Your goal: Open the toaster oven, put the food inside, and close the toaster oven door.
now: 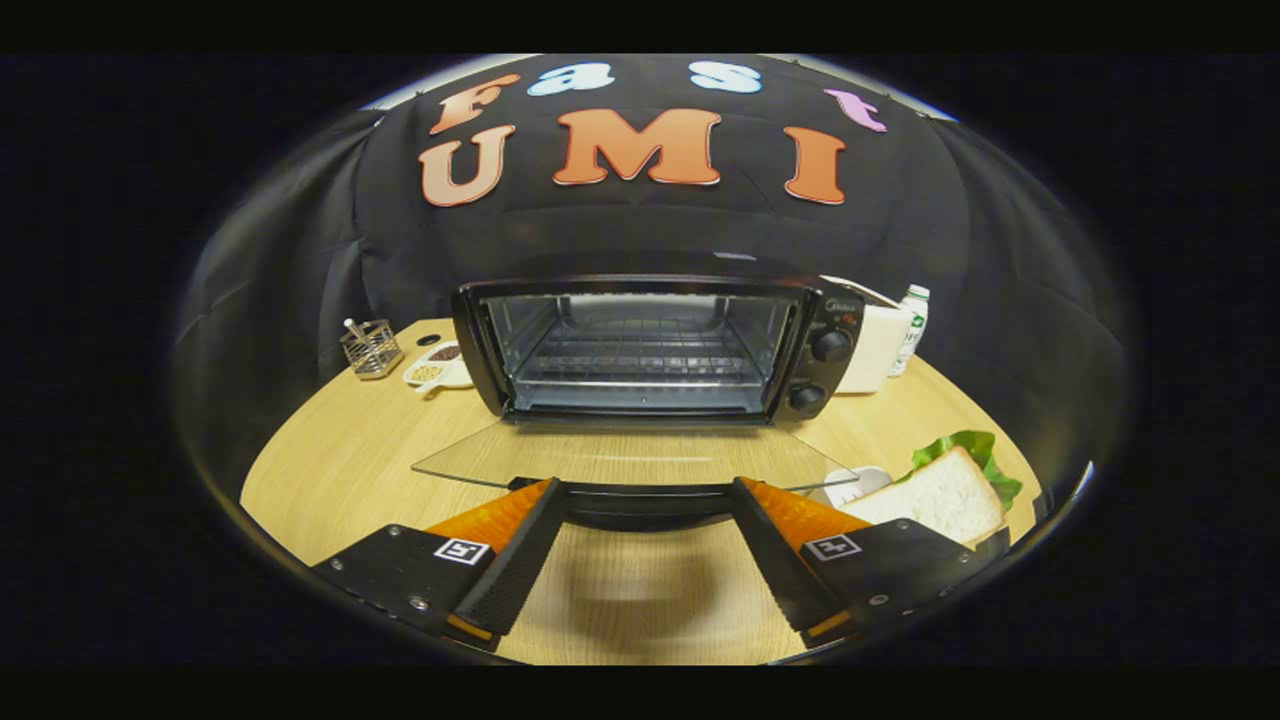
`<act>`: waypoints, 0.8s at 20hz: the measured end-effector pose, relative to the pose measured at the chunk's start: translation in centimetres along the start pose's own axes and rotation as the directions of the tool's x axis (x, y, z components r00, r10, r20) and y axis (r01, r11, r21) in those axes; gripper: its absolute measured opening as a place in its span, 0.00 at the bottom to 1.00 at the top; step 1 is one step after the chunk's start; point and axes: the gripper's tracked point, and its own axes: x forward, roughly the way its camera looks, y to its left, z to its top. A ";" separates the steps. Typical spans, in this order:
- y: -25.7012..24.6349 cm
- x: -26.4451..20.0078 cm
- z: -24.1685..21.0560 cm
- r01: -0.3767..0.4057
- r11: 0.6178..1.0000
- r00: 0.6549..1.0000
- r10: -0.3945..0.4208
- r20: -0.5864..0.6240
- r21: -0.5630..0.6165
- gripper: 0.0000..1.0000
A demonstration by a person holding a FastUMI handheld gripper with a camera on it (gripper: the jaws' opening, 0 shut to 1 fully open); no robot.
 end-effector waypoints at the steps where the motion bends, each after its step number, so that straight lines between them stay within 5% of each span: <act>1: 0.0 0.4 -1.3 -0.001 1.000 1.000 0.001 -0.025 -0.027 0.98; 12: -0.1 1.4 -5.2 -0.006 1.000 0.994 0.003 -0.106 -0.022 0.99; 16: -0.3 -0.8 -3.5 -0.067 0.998 0.993 0.066 -0.101 -0.006 0.99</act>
